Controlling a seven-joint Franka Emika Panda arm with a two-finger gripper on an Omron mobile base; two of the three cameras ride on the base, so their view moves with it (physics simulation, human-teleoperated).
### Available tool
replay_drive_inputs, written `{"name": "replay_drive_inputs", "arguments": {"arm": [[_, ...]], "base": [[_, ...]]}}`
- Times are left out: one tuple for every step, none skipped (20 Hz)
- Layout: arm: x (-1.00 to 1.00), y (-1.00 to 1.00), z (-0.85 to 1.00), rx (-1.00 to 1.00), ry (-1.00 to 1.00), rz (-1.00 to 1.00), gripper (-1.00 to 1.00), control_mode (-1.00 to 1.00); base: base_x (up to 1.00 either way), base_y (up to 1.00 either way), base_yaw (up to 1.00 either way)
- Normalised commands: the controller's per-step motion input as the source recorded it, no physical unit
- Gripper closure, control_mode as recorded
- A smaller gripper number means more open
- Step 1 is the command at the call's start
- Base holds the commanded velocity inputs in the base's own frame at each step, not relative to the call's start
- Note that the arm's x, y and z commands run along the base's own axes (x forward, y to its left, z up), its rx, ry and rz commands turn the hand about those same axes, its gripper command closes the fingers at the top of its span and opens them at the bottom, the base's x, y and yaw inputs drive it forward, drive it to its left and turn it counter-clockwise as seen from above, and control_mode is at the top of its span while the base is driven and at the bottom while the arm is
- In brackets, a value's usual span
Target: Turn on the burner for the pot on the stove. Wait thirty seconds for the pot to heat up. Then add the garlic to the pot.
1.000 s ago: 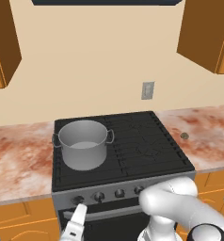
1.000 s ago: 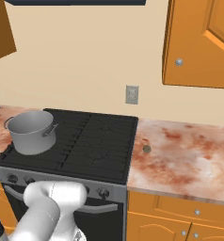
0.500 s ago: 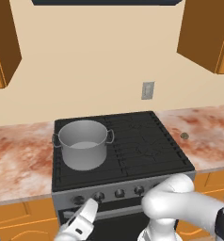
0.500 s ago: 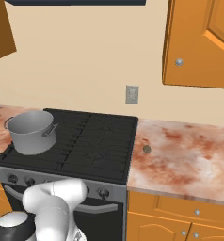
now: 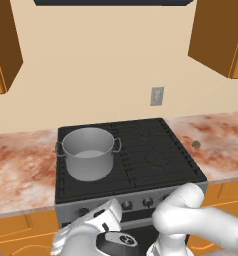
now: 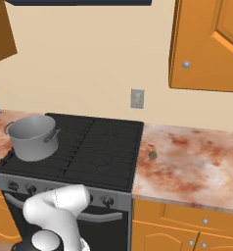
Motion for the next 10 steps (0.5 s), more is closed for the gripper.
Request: {"name": "replay_drive_inputs", "arguments": {"arm": [[-0.09,0.0,0.76,0.33,0.33,0.0,-1.0,-1.0],[-0.05,-0.02,0.76,0.31,0.35,0.0,-1.0,-1.0],[-0.11,-0.04,0.78,0.32,0.33,0.0,-1.0,-1.0],[-0.06,-0.05,0.77,0.32,0.36,0.0,-1.0,-1.0],[-0.06,-0.09,0.75,0.32,0.36,0.0,-1.0,-1.0],[-0.01,-0.09,0.75,0.31,0.41,0.0,-1.0,-1.0],[0.0,-0.14,0.71,0.3,0.45,0.0,-1.0,-1.0],[0.0,-0.16,0.59,0.28,0.46,0.0,-1.0,-1.0],[0.0,-0.2,0.5,0.25,0.47,0.0,-1.0,-1.0],[0.0,-0.25,0.45,0.23,0.49,0.0,-1.0,-1.0]], "base": [[0.0,0.0,0.0],[0.0,0.0,0.0],[0.0,0.0,0.0],[0.0,0.0,0.0],[0.0,0.0,0.0],[0.0,0.0,0.0],[0.0,0.0,0.0],[0.0,0.0,0.0],[0.0,0.0,0.0],[0.0,0.0,0.0]]}}
